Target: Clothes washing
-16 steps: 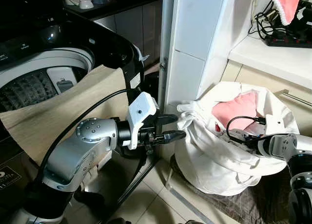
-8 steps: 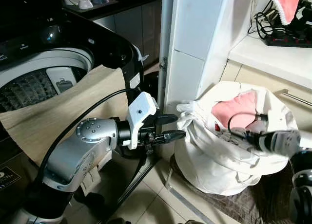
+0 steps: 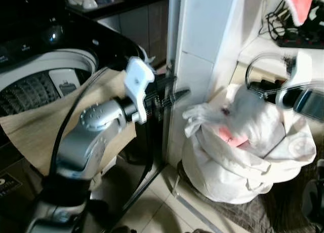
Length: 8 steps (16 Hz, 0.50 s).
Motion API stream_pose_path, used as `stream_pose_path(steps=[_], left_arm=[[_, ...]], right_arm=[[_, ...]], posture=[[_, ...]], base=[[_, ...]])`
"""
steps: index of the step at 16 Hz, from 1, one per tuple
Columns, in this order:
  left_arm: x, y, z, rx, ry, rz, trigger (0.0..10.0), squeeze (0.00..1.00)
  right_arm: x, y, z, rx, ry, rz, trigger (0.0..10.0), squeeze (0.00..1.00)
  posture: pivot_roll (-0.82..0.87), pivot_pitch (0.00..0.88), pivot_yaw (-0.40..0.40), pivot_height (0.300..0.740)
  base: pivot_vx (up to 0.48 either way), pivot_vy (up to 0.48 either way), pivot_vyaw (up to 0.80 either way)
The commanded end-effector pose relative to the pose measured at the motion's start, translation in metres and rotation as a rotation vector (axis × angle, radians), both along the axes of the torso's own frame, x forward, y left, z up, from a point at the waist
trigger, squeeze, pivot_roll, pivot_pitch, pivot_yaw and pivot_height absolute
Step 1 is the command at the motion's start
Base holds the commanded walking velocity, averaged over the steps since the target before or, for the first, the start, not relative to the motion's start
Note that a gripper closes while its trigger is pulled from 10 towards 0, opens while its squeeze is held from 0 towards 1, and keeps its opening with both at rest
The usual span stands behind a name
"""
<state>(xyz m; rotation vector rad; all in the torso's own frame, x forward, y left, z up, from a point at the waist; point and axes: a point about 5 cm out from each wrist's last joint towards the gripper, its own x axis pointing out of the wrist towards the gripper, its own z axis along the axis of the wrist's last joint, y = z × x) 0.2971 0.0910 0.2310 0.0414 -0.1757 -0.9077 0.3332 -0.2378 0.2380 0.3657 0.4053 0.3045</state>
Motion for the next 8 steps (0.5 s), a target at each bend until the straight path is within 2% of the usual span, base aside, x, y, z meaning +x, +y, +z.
stream_pose_path(steps=[1,3,4,5,6,7,8], left_arm=[[0.003,0.000,0.009,-0.025,-0.039,0.021,10.0,0.00],[0.004,-0.009,0.017,-0.088,-0.046,-0.011,10.0,0.00],[0.003,-0.011,0.018,-0.101,-0.046,-0.020,10.0,0.00],[0.000,-0.021,0.021,-0.166,-0.015,-0.089,10.0,0.00],[-0.002,-0.025,0.023,-0.179,-0.017,-0.115,10.0,0.80],[-0.008,-0.034,0.024,-0.203,-0.015,-0.170,10.0,1.00],[-0.010,-0.036,0.025,-0.217,-0.019,-0.176,10.0,1.00]], right_arm=[[-0.005,0.011,0.024,0.036,-0.078,0.077,0.0,0.00],[-0.018,0.031,0.056,0.160,-0.189,0.246,0.0,0.00],[-0.020,0.034,0.060,0.185,-0.204,0.276,0.0,0.00],[-0.027,0.044,0.067,0.246,-0.243,0.373,0.0,0.00],[-0.030,0.047,0.069,0.265,-0.255,0.405,0.0,0.00],[-0.035,0.053,0.070,0.313,-0.268,0.454,0.0,0.00],[-0.036,0.055,0.071,0.329,-0.273,0.470,0.0,0.00]], posture=[[-0.12,0.000,0.004,0.740],[-0.12,0.000,0.004,0.740],[-0.12,0.000,0.004,0.740],[-0.12,0.000,0.004,0.740],[-0.12,0.000,0.004,0.740],[-0.12,0.000,0.004,0.740],[-0.12,0.000,0.001,0.740]], base=[[0.000,0.000,0.00],[0.000,0.000,0.00],[0.000,0.000,0.00],[0.000,0.000,0.00],[0.000,0.000,0.00],[0.000,0.000,0.00],[0.000,0.000,0.00]])
